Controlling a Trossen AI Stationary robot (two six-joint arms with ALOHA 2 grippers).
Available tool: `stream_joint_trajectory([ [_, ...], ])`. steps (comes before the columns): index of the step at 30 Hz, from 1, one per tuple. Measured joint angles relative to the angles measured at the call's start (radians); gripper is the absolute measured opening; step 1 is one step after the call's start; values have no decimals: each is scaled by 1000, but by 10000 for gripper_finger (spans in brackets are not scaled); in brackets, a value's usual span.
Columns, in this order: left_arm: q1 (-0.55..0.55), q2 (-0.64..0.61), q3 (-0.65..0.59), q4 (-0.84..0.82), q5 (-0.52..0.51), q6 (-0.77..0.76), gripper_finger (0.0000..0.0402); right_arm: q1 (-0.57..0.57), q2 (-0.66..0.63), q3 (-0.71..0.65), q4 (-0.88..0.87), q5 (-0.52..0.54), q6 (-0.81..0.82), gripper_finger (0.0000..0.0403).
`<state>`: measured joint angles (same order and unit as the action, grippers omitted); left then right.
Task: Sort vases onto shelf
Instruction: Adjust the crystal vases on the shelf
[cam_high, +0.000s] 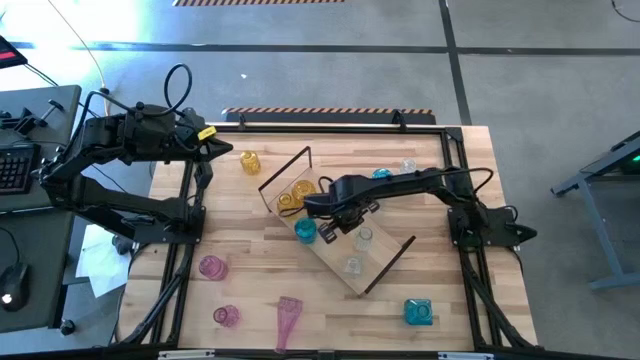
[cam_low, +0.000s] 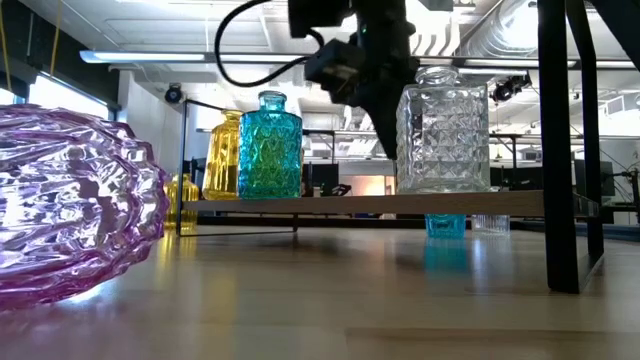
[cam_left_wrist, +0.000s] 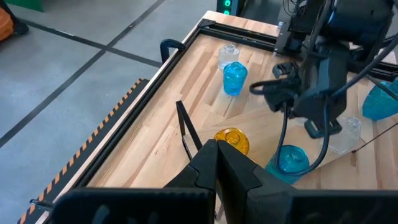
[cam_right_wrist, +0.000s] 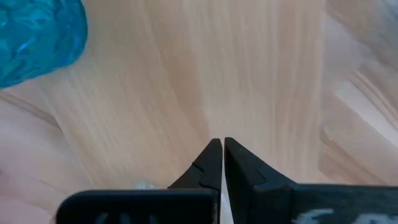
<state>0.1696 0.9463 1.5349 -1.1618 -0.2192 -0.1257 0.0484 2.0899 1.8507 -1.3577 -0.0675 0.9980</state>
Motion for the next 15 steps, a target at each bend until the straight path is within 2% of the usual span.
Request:
stream_joint_trajectory([
  [5, 0, 0, 0, 0, 0, 0, 0, -2, -6, 0, -79, 7, 7, 0],
  [15, 0, 0, 0, 0, 0, -12, 0, -3, -5, 0, -121, 21, 15, 0],
])
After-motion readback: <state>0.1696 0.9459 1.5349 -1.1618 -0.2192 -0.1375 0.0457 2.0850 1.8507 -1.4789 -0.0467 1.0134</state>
